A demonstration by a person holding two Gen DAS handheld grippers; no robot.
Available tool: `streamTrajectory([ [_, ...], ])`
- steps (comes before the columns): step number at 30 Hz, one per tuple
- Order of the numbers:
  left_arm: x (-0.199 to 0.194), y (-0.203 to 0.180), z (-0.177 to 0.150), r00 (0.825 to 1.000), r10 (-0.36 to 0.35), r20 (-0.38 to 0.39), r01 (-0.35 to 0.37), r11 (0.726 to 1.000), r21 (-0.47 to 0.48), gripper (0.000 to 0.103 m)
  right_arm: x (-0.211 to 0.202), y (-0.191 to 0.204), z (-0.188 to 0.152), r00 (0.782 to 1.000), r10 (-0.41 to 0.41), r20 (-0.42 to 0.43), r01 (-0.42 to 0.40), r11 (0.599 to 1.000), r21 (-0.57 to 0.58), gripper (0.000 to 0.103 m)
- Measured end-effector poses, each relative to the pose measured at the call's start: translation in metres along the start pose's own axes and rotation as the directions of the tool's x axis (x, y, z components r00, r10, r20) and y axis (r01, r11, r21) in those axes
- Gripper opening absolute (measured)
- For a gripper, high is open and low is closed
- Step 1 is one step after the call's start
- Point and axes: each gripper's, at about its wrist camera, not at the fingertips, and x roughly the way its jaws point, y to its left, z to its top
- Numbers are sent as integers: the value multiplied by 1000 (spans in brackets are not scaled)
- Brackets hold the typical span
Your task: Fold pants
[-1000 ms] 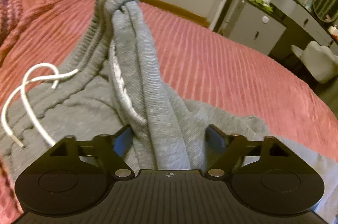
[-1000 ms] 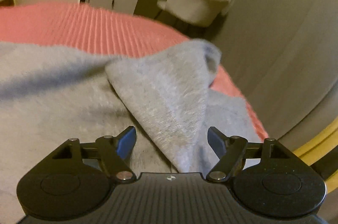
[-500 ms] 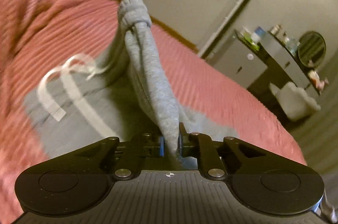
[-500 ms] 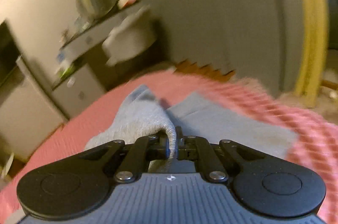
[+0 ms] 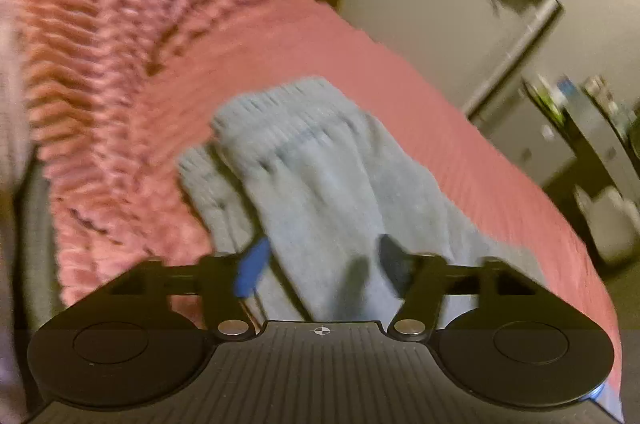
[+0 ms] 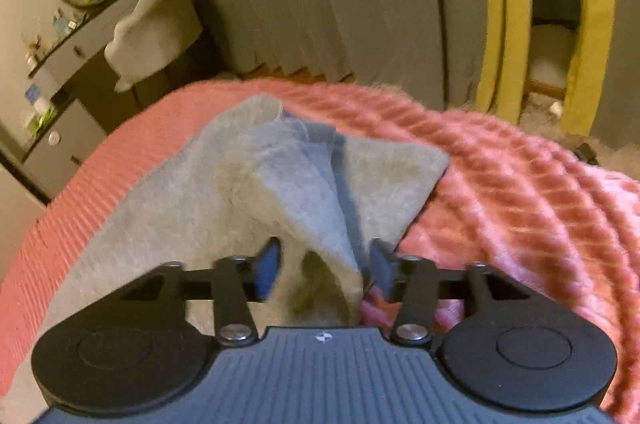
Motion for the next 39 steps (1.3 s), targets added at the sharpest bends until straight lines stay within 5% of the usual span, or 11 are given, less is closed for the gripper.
streamTrajectory([
  [7, 21, -13, -2, 999, -29, -43, 28, 999, -25, 87, -34, 38, -8, 995, 8, 97, -2, 998, -62, 83],
  [9, 38, -15, -7, 994, -16, -108, 14, 1000, -13, 80, -40, 60, -18, 991, 41, 125, -24, 991, -134, 93],
  [11, 50, -18, -12, 989, 53, -135, -47, 998, 47, 57, -41, 82, -31, 988, 75, 137, -44, 976, -213, 98],
  [15, 49, -12, -12, 985, 85, -147, -72, 993, 94, 48, -28, 113, -60, 987, 138, 84, -98, 925, -367, 100],
  [19, 33, 4, -16, 989, 67, -133, -56, 995, 82, 47, -18, 134, -71, 993, 119, 26, -91, 869, -486, 100],
  [21, 25, 13, -15, 990, 63, -128, -59, 998, 38, 57, -15, 136, -72, 993, 113, 29, -82, 851, -518, 100],
  [22, 20, 14, -15, 988, 93, -123, -92, 996, 20, 73, -14, 137, -74, 994, 109, 24, -80, 850, -521, 100],
  [27, -11, 4, -17, 994, 92, -60, -90, 996, 28, 76, 0, 129, -76, 990, 107, -88, -136, 870, -473, 100],
  [32, -21, -54, -26, 998, -66, -13, 68, 985, 157, 95, 14, 127, -79, 988, 86, -129, -135, 887, -441, 100],
  [37, 8, -115, -50, 964, -219, -151, 246, 951, 188, 95, 20, 136, -88, 991, 29, -131, -93, 853, -513, 101],
  [39, 26, -125, -65, 960, -199, -199, 241, 945, 219, 95, 22, 137, -89, 992, 22, -128, -86, 850, -520, 101],
])
